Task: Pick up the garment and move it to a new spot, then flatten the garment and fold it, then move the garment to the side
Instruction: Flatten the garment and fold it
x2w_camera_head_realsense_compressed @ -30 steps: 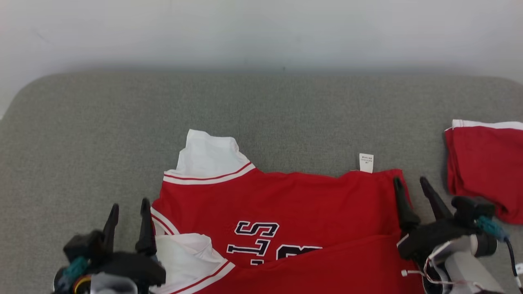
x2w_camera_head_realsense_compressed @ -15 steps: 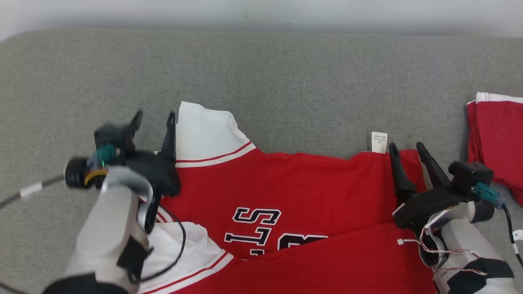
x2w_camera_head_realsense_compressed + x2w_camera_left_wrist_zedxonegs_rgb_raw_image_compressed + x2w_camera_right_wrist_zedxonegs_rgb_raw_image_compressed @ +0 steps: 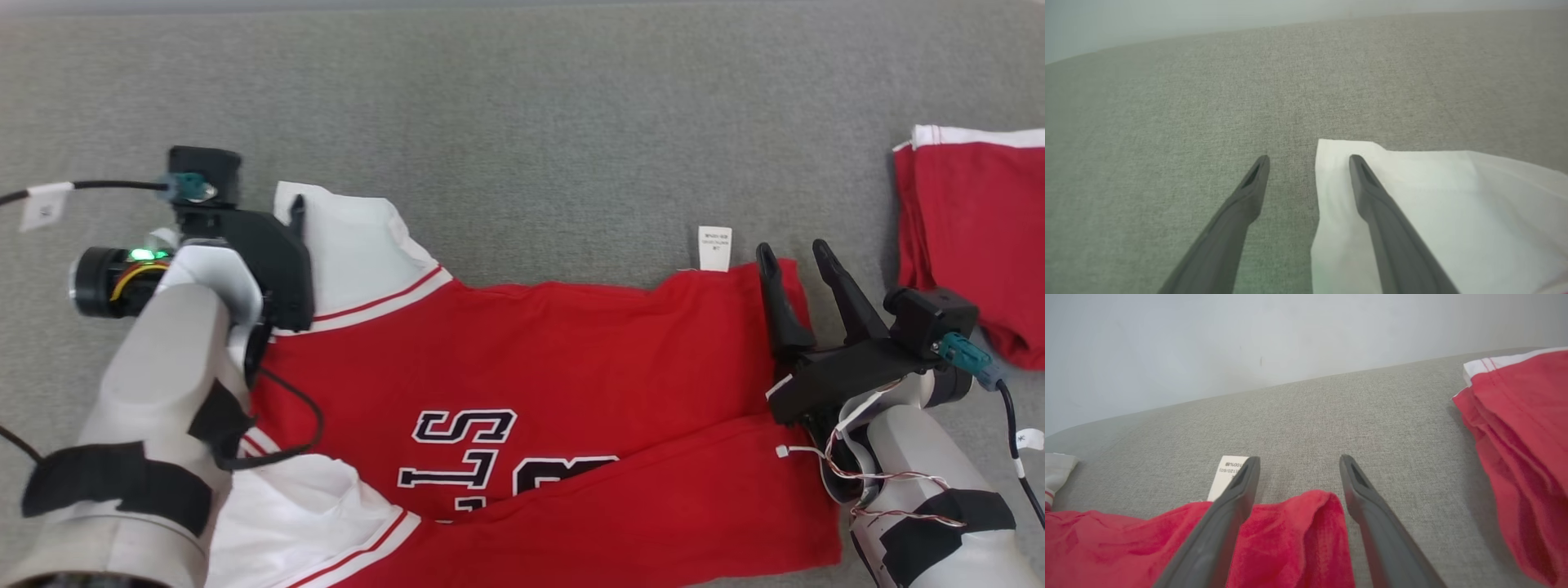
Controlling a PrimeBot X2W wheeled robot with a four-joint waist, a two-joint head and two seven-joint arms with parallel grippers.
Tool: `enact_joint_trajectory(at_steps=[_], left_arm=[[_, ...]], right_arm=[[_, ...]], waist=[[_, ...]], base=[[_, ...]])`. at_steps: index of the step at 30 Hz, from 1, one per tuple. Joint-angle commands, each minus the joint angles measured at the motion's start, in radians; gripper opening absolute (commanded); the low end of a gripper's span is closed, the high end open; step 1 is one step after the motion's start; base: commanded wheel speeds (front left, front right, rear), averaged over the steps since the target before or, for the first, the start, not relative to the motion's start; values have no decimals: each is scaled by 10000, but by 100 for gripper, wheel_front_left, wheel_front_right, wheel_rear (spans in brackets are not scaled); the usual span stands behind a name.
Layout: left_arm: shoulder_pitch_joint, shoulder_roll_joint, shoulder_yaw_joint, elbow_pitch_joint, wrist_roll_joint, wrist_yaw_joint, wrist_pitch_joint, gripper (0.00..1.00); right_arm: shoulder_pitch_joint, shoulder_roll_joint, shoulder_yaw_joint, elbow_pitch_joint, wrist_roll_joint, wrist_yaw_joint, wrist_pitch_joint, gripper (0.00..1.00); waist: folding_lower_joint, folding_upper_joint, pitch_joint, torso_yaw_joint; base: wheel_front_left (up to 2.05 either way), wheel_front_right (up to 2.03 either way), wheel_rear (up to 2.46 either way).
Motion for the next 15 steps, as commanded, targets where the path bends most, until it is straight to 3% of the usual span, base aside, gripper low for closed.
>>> enact_joint_trajectory(at_steps=[1,8,9,10,11,13,15], left_arm=[[-228,101,30,211,-37,139,110,100],[-399,82,27,667,-209,94,109,100],[-391,25,-38,728,-199,60,141,93],[-388,-30,-77,769,-230,36,155,84],[-383,-67,-153,821,-188,-13,216,67],[-376,-95,-323,889,-95,-37,239,0],[-379,-117,-439,960,-80,-98,326,0]], right_arm=[[-139,58,25,-106,61,-27,2,100],[-12,43,-102,-311,64,-27,2,100],[18,30,-131,-329,67,-27,2,100],[41,19,-153,-341,69,-27,2,100],[52,4,-175,-348,71,-27,2,100],[27,-17,-205,-334,66,-27,2,100],[-39,-14,-218,-294,58,-27,2,100]], waist=[[-1,-2,220,-230],[-1,-2,352,-297],[-1,-2,368,-288],[-1,-2,378,-280],[-1,-2,382,-266],[-1,-2,380,-246],[-1,-2,354,-225]], base=[[0,0,0],[0,0,0],[0,0,0],[0,0,0],[0,0,0],[0,0,0],[0,0,0]])
